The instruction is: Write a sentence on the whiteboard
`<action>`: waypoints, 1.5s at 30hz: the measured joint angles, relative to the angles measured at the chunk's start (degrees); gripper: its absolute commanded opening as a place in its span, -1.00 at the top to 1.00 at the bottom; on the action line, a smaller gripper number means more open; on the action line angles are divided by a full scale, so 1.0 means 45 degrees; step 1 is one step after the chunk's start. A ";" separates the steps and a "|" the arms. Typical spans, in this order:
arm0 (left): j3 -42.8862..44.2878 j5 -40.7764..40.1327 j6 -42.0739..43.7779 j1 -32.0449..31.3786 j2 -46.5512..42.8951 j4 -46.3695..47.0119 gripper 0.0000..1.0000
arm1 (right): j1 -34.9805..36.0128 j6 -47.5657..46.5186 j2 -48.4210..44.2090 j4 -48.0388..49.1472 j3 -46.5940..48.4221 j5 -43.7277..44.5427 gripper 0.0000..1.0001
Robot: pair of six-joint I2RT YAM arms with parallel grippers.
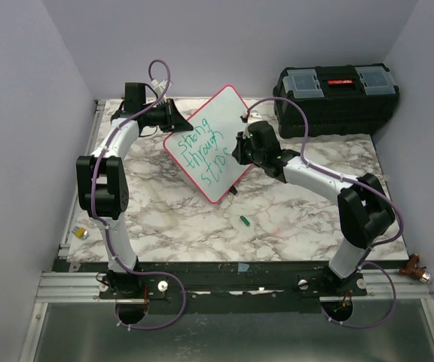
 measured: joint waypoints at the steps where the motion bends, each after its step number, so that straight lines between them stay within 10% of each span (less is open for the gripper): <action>1: 0.0000 0.0000 0.0000 0.0000 0.0000 0.0000 1.00 | 0.0000 0.0000 0.0049 -0.0049 0.0087 0.0083 0.99; 45: -0.0083 0.0000 -0.0029 0.0015 0.0000 0.0102 1.00 | 0.0005 0.0656 -0.0529 0.0165 -0.1316 0.0068 0.99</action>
